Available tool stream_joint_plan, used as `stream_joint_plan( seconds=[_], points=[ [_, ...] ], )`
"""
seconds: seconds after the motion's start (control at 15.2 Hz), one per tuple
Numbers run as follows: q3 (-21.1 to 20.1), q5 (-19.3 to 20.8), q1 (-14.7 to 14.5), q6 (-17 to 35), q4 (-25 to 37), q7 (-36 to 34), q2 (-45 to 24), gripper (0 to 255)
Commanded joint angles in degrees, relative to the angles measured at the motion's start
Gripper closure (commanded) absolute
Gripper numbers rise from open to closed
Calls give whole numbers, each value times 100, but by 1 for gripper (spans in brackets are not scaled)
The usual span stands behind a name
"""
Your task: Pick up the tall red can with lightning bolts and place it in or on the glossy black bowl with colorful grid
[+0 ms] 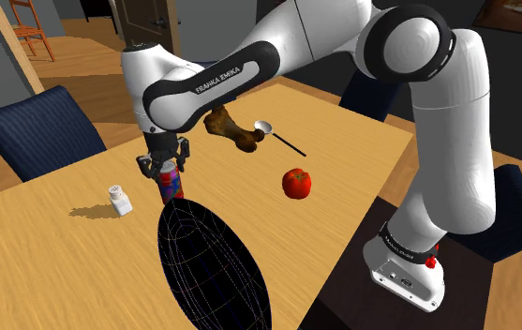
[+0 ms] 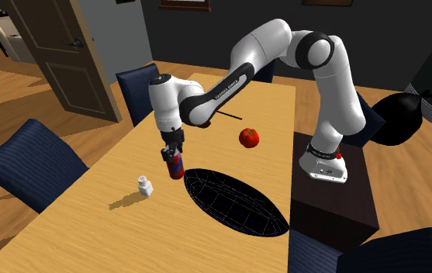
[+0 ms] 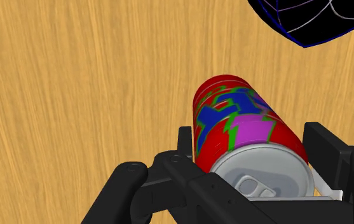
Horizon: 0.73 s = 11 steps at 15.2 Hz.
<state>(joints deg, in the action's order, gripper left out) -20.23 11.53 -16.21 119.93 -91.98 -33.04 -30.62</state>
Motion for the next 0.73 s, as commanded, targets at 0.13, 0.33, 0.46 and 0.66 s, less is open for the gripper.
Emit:
stream_joint_plan(
  seconds=[0.13, 0.33, 0.46, 0.66],
  points=[
    [-28, -48, 12, -214, 110, 29, 114, 255],
    [-49, -86, 19, -401, 215, 53, 201, 255],
    [-62, -110, 23, -529, 292, 68, 254, 255],
    [-79, -142, 25, -723, 420, 89, 325, 255]
  ],
)
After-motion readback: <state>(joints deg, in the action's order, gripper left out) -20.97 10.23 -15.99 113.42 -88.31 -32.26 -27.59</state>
